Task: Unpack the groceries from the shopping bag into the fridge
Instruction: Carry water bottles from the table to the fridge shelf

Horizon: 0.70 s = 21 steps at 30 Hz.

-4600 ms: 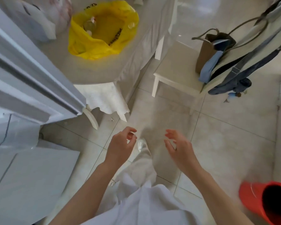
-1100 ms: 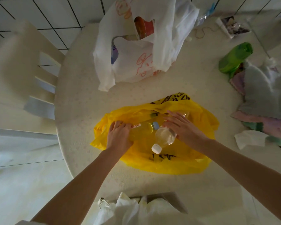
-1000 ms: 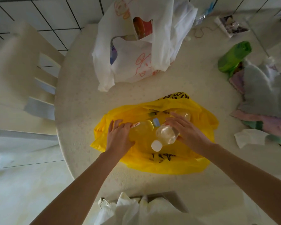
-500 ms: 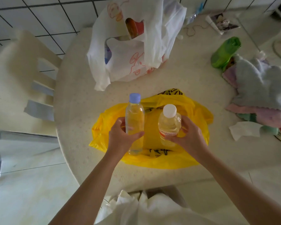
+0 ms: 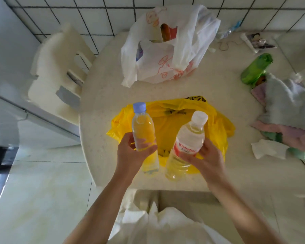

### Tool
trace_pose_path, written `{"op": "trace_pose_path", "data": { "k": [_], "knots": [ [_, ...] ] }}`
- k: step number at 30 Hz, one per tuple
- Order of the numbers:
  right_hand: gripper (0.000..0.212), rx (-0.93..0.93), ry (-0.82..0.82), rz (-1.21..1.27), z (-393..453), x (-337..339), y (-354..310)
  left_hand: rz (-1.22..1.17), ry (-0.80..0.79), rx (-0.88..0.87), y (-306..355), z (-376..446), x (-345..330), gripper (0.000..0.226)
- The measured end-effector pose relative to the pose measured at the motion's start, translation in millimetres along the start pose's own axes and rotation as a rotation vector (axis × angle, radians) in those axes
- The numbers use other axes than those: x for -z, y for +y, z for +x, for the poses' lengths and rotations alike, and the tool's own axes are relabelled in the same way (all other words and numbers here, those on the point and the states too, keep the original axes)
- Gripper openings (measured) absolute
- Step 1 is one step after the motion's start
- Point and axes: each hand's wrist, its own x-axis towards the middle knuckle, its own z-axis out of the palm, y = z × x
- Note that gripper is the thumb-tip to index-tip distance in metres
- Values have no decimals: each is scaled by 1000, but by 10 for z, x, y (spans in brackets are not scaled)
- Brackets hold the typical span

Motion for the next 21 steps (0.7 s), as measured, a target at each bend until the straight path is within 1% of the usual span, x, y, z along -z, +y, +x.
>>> {"op": "trace_pose_path", "data": {
  "k": [2,6,10,16,19,21],
  "knots": [
    [52,1,-19,8,-101,14,36,-2,44,4,-71,-188,25,56],
    [59,5,-111,-17,-370,37,75,-32,151,48,-266,-695,80,53],
    [53,19,-211,-85,-636,-9,87,-103,266,100,-553,-1195,173,59],
    [51,30,-449,-61,-1061,-233,113,-228,439,191,-934,-1791,399,63],
    [57,42,-582,-103,-1249,-431,146,-246,535,202,-1099,-2020,582,55],
    [59,46,-643,-146,-1387,-601,168,-248,597,201,-1197,-2155,743,53]
  ]
}}
